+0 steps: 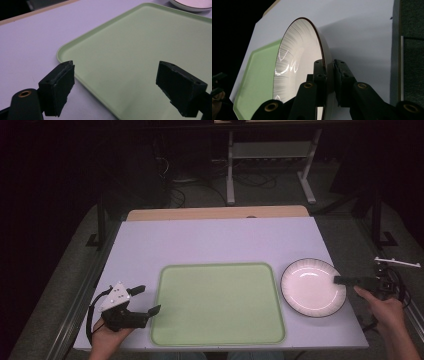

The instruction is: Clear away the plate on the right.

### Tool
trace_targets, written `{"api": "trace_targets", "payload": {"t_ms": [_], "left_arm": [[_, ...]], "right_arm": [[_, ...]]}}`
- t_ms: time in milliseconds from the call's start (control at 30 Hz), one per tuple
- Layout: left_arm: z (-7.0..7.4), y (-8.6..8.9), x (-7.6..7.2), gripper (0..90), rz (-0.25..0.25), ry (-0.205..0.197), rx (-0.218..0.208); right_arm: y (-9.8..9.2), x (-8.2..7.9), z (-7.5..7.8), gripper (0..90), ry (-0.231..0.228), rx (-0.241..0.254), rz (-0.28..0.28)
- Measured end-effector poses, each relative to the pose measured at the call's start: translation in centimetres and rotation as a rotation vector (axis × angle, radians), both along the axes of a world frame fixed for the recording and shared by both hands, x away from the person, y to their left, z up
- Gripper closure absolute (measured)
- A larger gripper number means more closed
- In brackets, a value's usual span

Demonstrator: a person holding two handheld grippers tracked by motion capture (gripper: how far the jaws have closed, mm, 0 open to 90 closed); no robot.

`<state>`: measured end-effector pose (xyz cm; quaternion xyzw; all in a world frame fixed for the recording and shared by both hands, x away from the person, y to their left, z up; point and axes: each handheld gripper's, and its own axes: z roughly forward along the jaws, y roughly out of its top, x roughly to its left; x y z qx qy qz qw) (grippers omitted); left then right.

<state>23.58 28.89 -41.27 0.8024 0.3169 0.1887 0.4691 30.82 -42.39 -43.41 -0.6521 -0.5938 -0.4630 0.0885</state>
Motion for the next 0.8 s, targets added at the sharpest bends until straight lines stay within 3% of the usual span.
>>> {"api": "trace_targets", "payload": {"t_ms": [400,800], "left_arm": [[0.0,0.0,0.0,14.9,0.0,-0.001,0.0],[0.0,0.1,0.0,14.9,0.002,-0.001,-0.002]], "right_arm": [[-0.2,-0.4,1.6,79.8,-0.056,0.055,0.015],[1.9,-0.2,4.2,79.7,-0.119,0.091,0.066]]}}
